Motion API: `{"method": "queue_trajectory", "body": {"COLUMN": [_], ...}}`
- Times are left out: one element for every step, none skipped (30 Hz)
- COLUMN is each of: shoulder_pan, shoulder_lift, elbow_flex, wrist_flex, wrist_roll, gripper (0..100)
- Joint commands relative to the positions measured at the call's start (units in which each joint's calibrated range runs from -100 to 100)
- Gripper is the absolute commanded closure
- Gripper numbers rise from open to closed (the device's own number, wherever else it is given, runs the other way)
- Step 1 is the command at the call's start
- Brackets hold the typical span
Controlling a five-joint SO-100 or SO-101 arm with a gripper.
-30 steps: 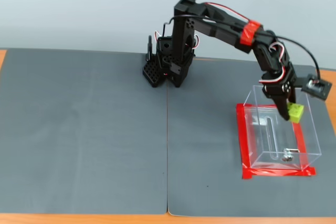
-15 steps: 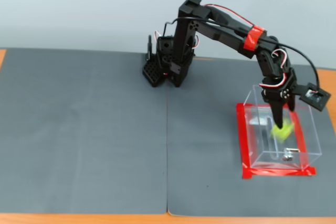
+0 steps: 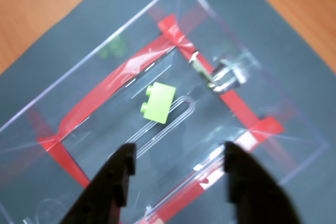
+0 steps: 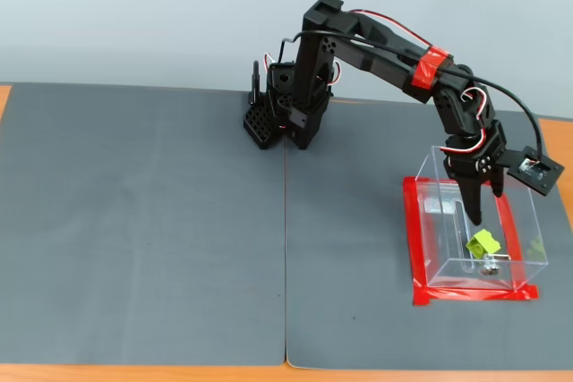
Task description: Pick the green lego block and place it into the transparent box
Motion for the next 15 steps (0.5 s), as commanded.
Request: {"method": "queue_trajectory", "body": {"shoulder_pan": [3.8,4.9,6.1,7.4,8.5,9.8,11.2,12.6,14.2,15.8,17.5,19.3,21.1,22.9,24.7], "shoulder_lift": [-6.5,-7.6,-8.9,-10.2,-11.5,-12.8,-13.9,-15.2,-16.4,-17.8,-19.0,-20.2,-21.4,-22.6,-23.7], "elbow_flex": [-3.5,-3.2,-2.9,-2.8,-2.5,-2.4,-2.4,-2.4,-2.4,-2.4,-2.4,-2.4,-2.4,-2.4,-2.4], "wrist_flex": [0.0,0.0,0.0,0.3,1.0,1.8,2.8,3.9,5.0,6.2,7.4,8.5,9.4,10.2,10.9], "wrist_roll": [0.2,0.2,0.2,0.2,0.2,0.2,0.2,0.2,0.2,0.2,0.2,0.2,0.2,0.2,0.2], "gripper": [94,96,98,98,98,98,98,98,98,98,98,98,98,98,98]}}
